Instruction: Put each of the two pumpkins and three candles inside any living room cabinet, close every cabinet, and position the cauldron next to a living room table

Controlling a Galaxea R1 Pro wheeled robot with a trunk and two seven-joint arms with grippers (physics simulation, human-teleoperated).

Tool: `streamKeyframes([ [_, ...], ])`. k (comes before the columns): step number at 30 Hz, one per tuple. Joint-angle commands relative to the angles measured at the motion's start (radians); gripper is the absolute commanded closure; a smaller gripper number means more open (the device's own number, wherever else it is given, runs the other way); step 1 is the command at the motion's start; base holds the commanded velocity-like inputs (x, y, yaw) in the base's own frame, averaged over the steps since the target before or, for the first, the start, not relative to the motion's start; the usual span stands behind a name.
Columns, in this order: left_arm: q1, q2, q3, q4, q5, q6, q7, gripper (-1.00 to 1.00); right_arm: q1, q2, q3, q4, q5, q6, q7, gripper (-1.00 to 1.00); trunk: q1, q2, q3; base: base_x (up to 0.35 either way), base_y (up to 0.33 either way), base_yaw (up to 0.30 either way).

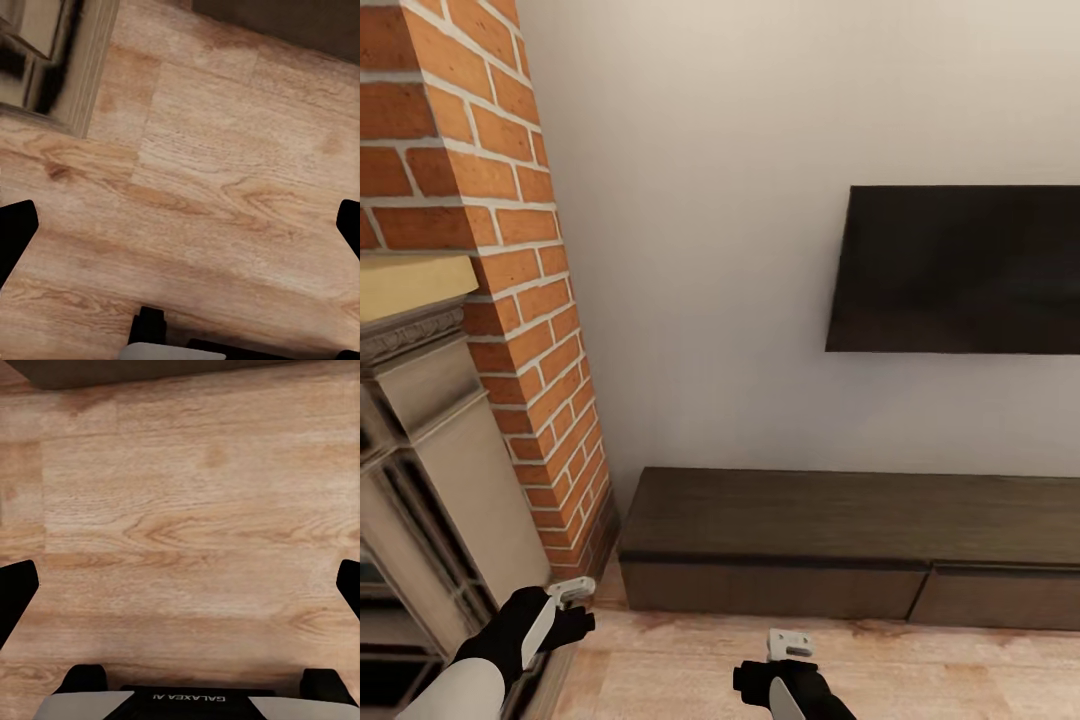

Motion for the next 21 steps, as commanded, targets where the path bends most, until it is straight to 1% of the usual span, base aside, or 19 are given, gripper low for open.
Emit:
streamKeyframes([
  [1,-0.001,-0.002,0.004,-0.002,-0.002,0.005,0.001,-1.0,-0.001,-0.001,0.001,-0.002,-0.011,0.001,-0.01,-1.0,0.0,-0.001,-0.001,-0.048,0.06,0.0],
  [2,-0.001,-0.003,0.004,-0.002,-0.002,0.005,0.001,-1.0,-0.001,-0.002,-0.001,-0.002,-0.011,-0.006,-0.01,-1.0,0.0,-0.001,-0.001,-0.028,0.031,0.0],
  [6,-0.001,-0.006,0.006,-0.006,-0.002,0.011,0.003,-1.0,-0.001,-0.009,-0.001,0.0,-0.015,-0.114,-0.01,-1.0,0.0,-0.001,-0.001,-0.006,0.007,0.0],
  [7,-0.001,-0.006,0.007,-0.007,-0.002,0.013,0.003,-1.0,-0.001,-0.01,-0.002,0.001,-0.016,-0.125,-0.01,-1.0,0.0,-0.001,-0.001,-0.002,0.002,0.0],
  [10,-0.001,-0.007,0.007,-0.012,-0.002,0.031,0.004,-1.0,-0.001,-0.01,-0.004,0.016,-0.016,-0.143,-0.01,-1.0,0.0,-0.001,-0.001,0.0,0.0,0.0],
  [14,-0.001,-0.007,0.007,-0.015,-0.002,0.054,0.005,-1.0,-0.001,-0.011,-0.007,0.025,-0.018,-0.148,-0.01,-1.0,0.0,-0.001,-0.001,0.0,0.0,0.0],
  [17,-0.001,-0.008,0.007,-0.015,-0.002,0.058,0.006,-1.0,-0.001,-0.012,-0.009,0.043,-0.022,-0.15,-0.011,-1.0,0.011,-0.022,-0.011,0.0,0.0,0.0],
  [21,-0.001,-0.009,0.006,-0.015,-0.002,0.057,0.008,-1.0,-0.001,-0.032,-0.01,0.074,-0.026,-0.169,-0.012,-1.0,0.027,-0.05,-0.023,0.0,0.0,0.0],
])
